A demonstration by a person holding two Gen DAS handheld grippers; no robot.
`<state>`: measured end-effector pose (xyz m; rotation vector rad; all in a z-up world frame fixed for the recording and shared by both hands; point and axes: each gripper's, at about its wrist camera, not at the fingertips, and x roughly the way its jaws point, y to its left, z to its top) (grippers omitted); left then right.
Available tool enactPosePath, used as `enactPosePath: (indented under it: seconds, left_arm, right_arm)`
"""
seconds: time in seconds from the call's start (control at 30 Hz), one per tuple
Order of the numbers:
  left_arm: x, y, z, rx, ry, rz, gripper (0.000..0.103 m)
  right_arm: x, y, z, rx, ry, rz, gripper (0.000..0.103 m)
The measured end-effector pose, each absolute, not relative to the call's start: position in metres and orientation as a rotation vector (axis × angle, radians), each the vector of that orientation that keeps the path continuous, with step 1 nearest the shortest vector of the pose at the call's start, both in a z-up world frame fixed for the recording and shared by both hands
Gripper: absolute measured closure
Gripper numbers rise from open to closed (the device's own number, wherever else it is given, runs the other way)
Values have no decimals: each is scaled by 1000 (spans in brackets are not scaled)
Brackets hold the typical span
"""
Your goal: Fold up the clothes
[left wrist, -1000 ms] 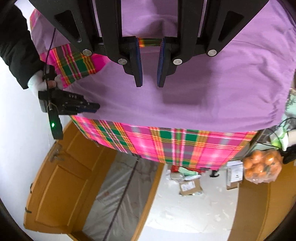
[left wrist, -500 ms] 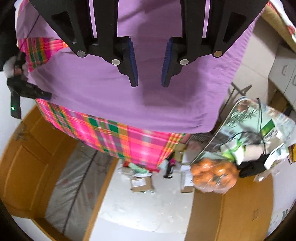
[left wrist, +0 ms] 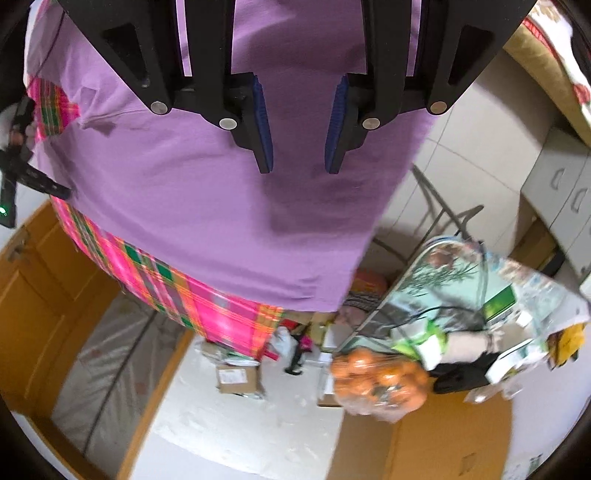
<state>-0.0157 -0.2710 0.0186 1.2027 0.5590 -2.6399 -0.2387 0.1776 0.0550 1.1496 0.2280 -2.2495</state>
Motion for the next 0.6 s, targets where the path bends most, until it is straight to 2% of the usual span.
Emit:
enactPosePath:
  seconds: [0.3,0.6]
  left_arm:
    - [-2,-274,20,1166,566,-2659,73]
    - [25,-251,24,1163,484,-2714,73]
  right_arm:
    - [-198,194,78,1096,133,-2255,83]
    - [-141,200,76,1088,80,-2226,75]
